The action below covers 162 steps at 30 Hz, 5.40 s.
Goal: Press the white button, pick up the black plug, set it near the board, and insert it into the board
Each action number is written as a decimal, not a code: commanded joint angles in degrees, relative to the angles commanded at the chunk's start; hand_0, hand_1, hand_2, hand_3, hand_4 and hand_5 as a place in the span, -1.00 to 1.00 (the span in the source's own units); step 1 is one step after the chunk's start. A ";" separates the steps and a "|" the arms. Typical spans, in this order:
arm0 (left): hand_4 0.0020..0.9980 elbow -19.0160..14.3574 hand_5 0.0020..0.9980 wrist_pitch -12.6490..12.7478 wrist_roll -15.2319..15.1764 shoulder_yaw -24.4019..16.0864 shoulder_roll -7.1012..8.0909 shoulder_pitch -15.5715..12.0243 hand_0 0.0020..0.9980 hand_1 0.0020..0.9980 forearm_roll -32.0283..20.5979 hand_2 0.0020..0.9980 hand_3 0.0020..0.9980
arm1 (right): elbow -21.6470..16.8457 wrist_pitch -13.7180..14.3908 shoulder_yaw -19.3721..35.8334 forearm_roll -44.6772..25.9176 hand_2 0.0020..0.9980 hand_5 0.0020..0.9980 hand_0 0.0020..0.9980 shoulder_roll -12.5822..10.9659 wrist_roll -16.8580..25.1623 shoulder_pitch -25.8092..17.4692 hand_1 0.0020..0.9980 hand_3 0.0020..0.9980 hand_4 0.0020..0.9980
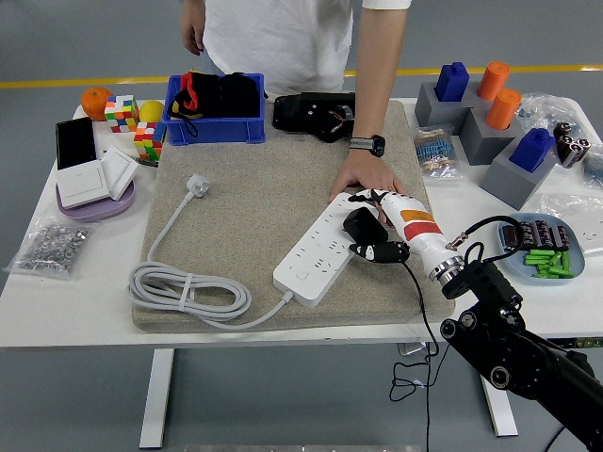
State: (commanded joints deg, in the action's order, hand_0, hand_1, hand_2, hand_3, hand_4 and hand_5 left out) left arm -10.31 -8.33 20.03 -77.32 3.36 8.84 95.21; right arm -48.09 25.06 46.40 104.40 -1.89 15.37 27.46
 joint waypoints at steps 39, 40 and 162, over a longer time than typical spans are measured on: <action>0.12 0.00 -0.61 0.26 -0.09 0.14 -0.29 0.43 0.37 0.36 -0.71 0.32 0.37 | -16.34 -2.30 6.13 -1.56 0.59 -0.06 0.69 -6.88 1.80 -12.05 0.71 0.60 1.00; 0.12 0.00 -0.61 0.24 -0.11 0.27 -0.29 0.44 0.37 0.36 -0.81 0.32 0.37 | -16.15 -2.32 5.93 -1.58 0.59 -0.06 0.69 -6.76 1.78 -12.00 0.71 0.60 1.00; 0.11 0.00 -0.61 0.29 -0.21 -0.23 -0.21 0.31 0.37 0.35 -0.80 0.32 0.37 | -20.58 -5.59 22.27 1.02 0.46 -0.08 0.62 -9.46 -1.89 -20.09 0.58 0.50 1.00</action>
State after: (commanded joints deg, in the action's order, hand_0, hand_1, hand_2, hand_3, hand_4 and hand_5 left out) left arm -10.31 -8.04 19.82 -77.55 3.15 9.15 94.41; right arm -68.67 19.47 68.67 105.42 -11.35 13.48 7.37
